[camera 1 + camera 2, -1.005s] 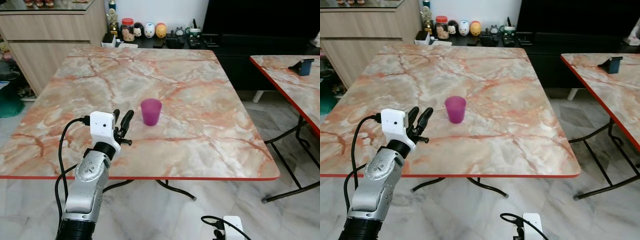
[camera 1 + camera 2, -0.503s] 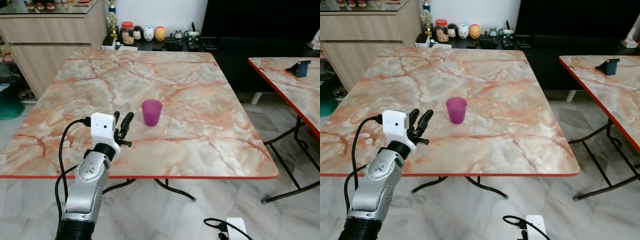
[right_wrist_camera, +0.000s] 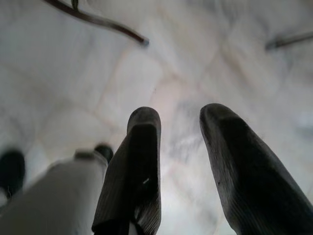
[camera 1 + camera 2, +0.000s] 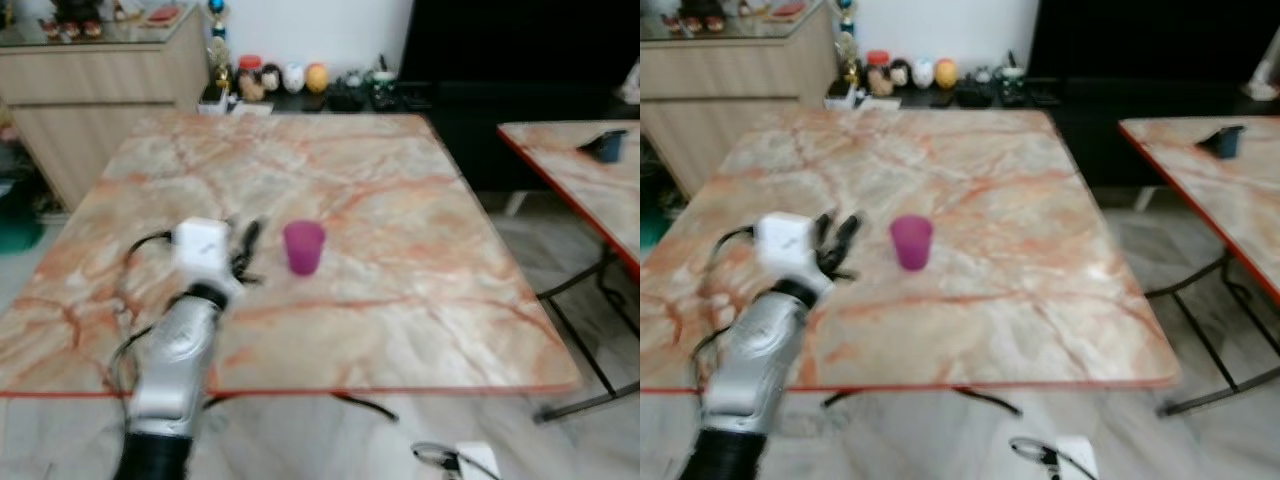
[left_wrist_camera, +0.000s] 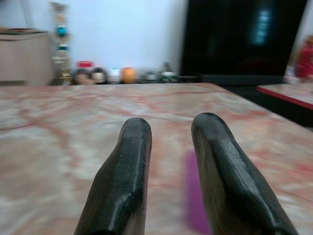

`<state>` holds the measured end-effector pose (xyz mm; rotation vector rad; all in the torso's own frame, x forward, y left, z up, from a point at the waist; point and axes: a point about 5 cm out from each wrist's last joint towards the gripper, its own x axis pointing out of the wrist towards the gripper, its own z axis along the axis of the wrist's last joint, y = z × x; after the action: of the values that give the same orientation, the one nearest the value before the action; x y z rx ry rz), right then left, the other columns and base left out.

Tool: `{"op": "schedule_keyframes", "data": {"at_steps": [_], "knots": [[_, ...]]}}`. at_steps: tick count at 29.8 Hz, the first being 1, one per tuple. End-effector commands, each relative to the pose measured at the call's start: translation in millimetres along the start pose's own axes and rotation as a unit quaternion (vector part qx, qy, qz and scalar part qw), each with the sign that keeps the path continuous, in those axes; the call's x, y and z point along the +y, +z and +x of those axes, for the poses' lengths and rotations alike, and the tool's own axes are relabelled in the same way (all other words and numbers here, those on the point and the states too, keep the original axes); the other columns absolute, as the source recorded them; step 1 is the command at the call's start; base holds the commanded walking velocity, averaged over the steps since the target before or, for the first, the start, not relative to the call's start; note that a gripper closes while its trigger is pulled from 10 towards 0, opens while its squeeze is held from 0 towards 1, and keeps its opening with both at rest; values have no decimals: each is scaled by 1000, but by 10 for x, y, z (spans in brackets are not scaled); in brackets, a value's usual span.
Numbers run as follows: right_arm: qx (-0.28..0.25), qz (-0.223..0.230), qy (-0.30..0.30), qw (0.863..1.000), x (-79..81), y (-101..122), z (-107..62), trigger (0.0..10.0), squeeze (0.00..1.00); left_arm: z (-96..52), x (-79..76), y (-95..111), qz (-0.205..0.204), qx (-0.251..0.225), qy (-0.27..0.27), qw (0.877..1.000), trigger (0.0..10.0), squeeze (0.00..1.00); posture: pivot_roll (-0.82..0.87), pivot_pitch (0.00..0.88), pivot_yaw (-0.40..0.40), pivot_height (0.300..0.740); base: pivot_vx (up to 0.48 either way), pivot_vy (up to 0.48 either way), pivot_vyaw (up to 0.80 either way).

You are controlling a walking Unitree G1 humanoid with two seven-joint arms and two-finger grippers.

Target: Setting the table

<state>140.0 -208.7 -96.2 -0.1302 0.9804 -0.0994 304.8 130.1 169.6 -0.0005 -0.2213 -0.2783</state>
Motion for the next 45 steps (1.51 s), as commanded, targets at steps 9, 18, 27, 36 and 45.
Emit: {"op": "schedule_keyframes", "data": {"at_steps": [9,18,27,36,45], "knots": [[-17,-1,9,1000,62,105,22,10000,0,-45,46,41,-40,19,-22,999,10000,0,127,0,-38,715,0,0,0],[-10,-12,15,1000,67,108,27,10000,0,68,-146,66,-47,85,-79,992,10000,1000,133,0,-35,715,0,0,0],[0,-23,20,1000,70,108,33,10000,0,309,-328,109,-76,148,-85,982,10000,1000,140,0,-35,715,0,0,0],[-1,-27,25,999,91,123,36,10000,0,513,-257,-44,-65,223,-21,972,10000,1000,128,0,-29,715,0,0,0],[0,-29,28,999,94,125,38,10000,0,679,-200,-84,-89,237,40,967,10000,0,128,0,-32,715,0,0,0]]}}
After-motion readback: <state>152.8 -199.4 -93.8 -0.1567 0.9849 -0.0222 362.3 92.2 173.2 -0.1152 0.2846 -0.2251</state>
